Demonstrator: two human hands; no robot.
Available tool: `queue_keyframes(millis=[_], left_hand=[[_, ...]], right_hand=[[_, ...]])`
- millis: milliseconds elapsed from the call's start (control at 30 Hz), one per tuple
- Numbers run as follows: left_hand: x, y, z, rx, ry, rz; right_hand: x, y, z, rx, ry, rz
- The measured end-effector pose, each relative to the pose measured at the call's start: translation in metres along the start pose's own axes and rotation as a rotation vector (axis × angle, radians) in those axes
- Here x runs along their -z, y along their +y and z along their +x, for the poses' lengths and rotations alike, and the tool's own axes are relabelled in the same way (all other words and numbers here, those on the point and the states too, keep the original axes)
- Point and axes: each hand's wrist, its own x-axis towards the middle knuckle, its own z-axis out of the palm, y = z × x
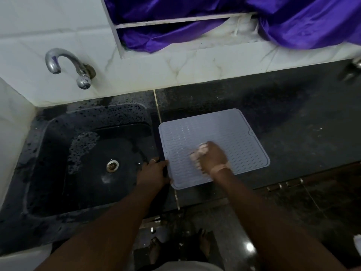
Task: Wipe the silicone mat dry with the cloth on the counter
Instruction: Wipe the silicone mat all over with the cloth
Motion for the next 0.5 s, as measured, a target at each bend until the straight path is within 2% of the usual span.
queue_keyframes(millis=[67,100,200,267,333,400,467,500], left_hand=[[0.002,0.003,0.003,-0.011,0.018,0.011],[0.002,0.005,0.005,-0.007,0.027,0.022],[0.007,0.009,0.013,0.013,-0.007,0.057],[0.008,0.005,0.021,0.008,-0.063,0.071],[0.005,-0.001,0.026,-0.006,-0.048,0.057],[0.003,-0.008,0.028,-0.007,0.001,-0.013],[0.003,-0.013,0.029,-0.001,0.009,-0.108],[0.005,-0.015,0.028,-0.029,-0.009,-0.084]], right_hand=[[0.028,0.033,0.023,-0.098,0.204,-0.101],[0.034,0.045,0.030,-0.132,0.244,-0.163],[0.017,0.041,0.026,-0.165,0.204,-0.227],[-0.016,0.014,0.008,-0.055,0.211,-0.329],[-0.052,-0.020,-0.018,0.104,0.136,-0.368],[-0.077,-0.051,-0.040,0.258,-0.022,-0.267],[-0.080,-0.070,-0.035,0.255,-0.207,-0.145],[-0.071,-0.072,-0.023,0.205,-0.220,-0.131]])
